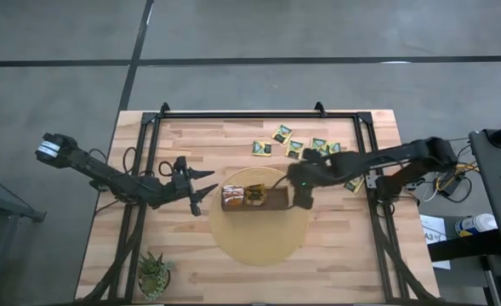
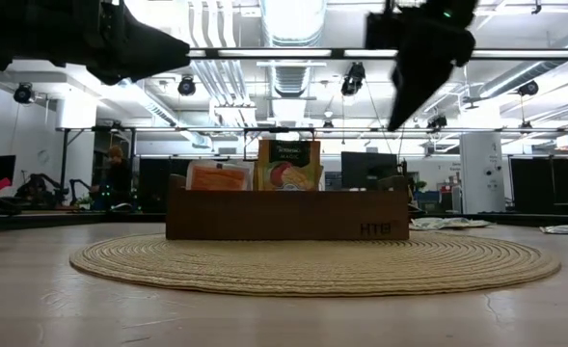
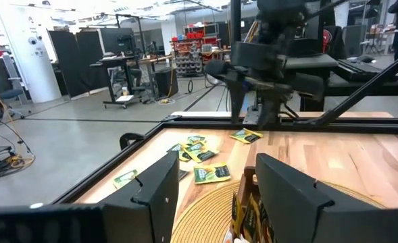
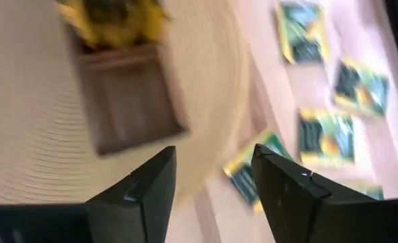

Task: Pick & Place Tea
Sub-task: Put the yellow tea bag into the right section of the wooden organizer

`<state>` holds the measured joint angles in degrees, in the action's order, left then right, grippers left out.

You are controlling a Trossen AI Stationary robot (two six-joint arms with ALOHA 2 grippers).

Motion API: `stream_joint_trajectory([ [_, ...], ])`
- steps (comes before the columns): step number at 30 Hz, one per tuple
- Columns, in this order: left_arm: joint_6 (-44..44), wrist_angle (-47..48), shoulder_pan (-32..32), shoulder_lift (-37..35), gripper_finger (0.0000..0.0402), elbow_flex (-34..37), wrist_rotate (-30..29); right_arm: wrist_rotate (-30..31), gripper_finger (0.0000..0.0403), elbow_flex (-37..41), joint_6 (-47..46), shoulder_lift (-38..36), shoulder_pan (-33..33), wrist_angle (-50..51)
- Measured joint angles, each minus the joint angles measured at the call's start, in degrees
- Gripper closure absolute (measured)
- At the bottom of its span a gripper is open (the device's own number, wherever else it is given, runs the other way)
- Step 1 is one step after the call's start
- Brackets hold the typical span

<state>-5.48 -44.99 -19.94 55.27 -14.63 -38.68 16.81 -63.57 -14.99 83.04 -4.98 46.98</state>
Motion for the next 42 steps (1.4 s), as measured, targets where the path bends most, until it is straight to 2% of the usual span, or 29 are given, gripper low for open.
stream_joint_trajectory([
  [6, 1.5, 0.1, 0.5, 1.0, 0.0212, 0.0, 0.1, 0.0, 0.0214, 12.0, -5.9, -9.6, 4.4, -2.0],
  [10, 4.3, 0.1, 4.0, 1.2, 0.0212, 0.0, 2.2, -0.1, 0.0214, 19.1, -7.2, -14.0, 8.2, -4.5],
  [12, 6.0, 0.1, 7.7, 1.2, 0.0212, 0.0, 8.0, -0.1, 0.0214, 21.4, -7.1, -15.0, 10.0, -5.3],
  [16, 11.1, 0.5, 18.6, 1.6, 0.0212, 0.0, 23.1, -0.2, 0.0213, 24.3, -6.1, -15.5, 13.8, -5.6],
  [18, 13.3, 1.4, 24.0, 1.8, 0.0212, 0.0, 26.4, -0.3, 0.0214, 25.1, -5.6, -15.5, 15.9, -5.7],
  [21, 14.6, 3.7, 29.8, 2.1, 0.0212, 0.0, 26.9, -0.6, 0.0216, 25.8, -4.7, -15.4, 19.2, -5.9],
  [25, 13.1, 5.2, 32.8, 2.1, 0.0212, 0.0, 27.7, -4.8, 0.0214, 26.9, -4.1, -15.4, 24.2, -8.9],
  [29, 10.3, 2.9, 33.3, 1.6, 0.0212, -0.5, 29.6, -10.6, 0.0213, 28.2, -1.6, -15.4, 28.9, -13.6],
  [35, 8.4, 2.9, 33.4, 0.7, 0.0212, -1.7, 31.2, -10.8, 0.0215, 28.7, 3.1, -15.4, 33.2, -14.3],
  [42, 7.9, 4.3, 33.4, 0.7, 0.0212, -2.0, 31.3, -10.4, 0.0215, 30.7, 9.9, -14.1, 33.8, -16.7],
])
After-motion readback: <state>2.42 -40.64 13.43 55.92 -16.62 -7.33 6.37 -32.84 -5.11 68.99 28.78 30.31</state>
